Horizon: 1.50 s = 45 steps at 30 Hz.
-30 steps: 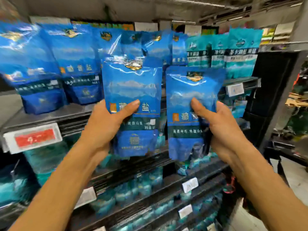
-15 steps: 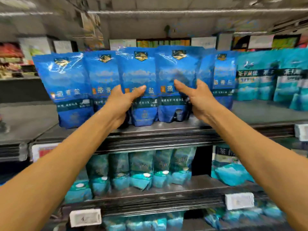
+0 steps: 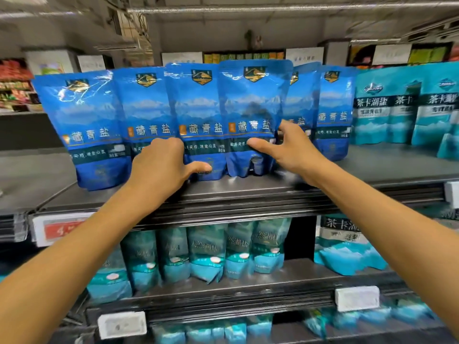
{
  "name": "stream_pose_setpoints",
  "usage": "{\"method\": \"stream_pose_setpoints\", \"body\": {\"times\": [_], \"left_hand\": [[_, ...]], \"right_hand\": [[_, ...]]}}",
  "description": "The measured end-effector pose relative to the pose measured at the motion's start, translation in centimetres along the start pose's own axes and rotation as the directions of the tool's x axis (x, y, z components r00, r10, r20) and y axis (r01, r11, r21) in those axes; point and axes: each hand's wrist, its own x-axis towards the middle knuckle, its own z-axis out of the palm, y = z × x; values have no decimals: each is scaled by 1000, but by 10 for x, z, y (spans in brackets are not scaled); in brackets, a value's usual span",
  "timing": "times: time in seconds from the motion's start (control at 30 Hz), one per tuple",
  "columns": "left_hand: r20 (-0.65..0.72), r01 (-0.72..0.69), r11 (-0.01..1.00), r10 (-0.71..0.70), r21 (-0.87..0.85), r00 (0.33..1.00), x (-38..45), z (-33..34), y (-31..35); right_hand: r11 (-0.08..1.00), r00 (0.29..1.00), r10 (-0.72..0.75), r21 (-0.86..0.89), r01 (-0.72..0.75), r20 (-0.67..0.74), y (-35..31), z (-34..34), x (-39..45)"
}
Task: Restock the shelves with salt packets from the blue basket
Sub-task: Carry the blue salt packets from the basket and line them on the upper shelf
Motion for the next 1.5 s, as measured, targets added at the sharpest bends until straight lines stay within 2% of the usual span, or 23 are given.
{"method": "stream_pose_setpoints", "body": {"times": [0.1,0.2,0.27,0.33,0.47,0.57,0.63,0.73,0.83,0.97,1.2,1.5], "left_hand": [[-65,-59,992,66,112,996,1,-2,1],[-153,-153,953,198,261,968,-3,0,3],[-189,-330,892,398,308,898,-7,4,11],[-152,-497,812,556,306,817,-9,5,24],[-66,-598,710,663,371,746,8,9,46],[-13,-635,657,699,407,715,19,12,53],[1,-669,639,723,379,691,20,13,52],[-3,-691,642,733,333,680,21,14,44],[-1,-700,654,731,288,682,20,14,39],[-21,-707,670,729,226,684,20,14,39],[-91,-714,677,734,179,673,19,18,40],[-142,-725,647,761,236,633,23,19,40]], "right_hand": [[999,999,-2,-36,1,-34,-3,3,0],[997,996,77,-19,-78,-52,-3,2,0],[994,994,107,23,-106,-37,0,1,1],[991,993,117,66,-114,-35,1,1,1],[991,991,122,54,-119,-52,-2,0,3],[988,983,151,-17,-154,-105,-4,-2,2],[990,989,127,-46,-131,-79,-4,-4,-3],[988,996,46,-151,-34,77,-4,-11,-14],[950,978,73,-313,-8,197,-3,-10,-18],[895,992,57,-446,1,116,-7,0,-20],[876,997,28,-483,12,77,-8,9,-14],[846,989,-33,-524,103,142,-1,-1,-9]]}}
